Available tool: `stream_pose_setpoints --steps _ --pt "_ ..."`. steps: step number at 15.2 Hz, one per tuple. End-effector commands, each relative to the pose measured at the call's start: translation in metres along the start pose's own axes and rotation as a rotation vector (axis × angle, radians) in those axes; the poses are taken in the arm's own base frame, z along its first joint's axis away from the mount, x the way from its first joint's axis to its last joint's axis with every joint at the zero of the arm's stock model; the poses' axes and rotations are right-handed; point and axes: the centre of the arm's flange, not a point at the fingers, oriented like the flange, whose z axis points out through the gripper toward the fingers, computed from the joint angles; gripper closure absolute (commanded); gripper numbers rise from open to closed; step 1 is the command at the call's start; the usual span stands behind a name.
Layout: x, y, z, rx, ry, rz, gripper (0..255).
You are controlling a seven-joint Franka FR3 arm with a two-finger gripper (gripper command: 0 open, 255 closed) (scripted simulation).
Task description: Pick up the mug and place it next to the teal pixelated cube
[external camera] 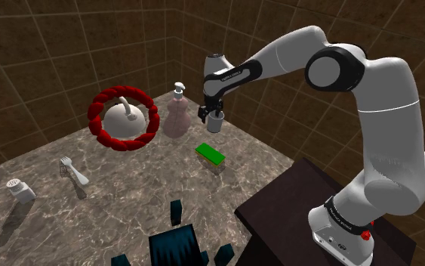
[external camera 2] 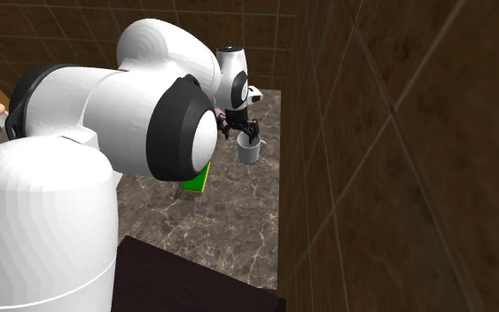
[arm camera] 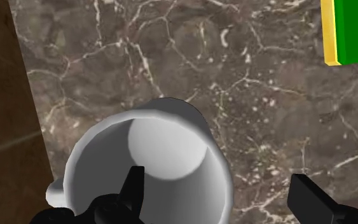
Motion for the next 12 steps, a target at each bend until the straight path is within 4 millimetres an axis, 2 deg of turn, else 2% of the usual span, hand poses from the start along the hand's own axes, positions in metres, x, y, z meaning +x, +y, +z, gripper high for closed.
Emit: stream_pose_setpoints --steps 1,8,9,12 --pt "-0.0002 -0.0008 0.0091 0.0 0.0 0.0 0" --pt "-0.0001 -0.0007 0.0091 0.0 0.0 0.0 0" --pt "-0.0001 -0.0007 0.0091 0.0 0.0 0.0 255" --pt "-0.0001 -0.0007 0.0091 0.0 0.0 0.0 255"
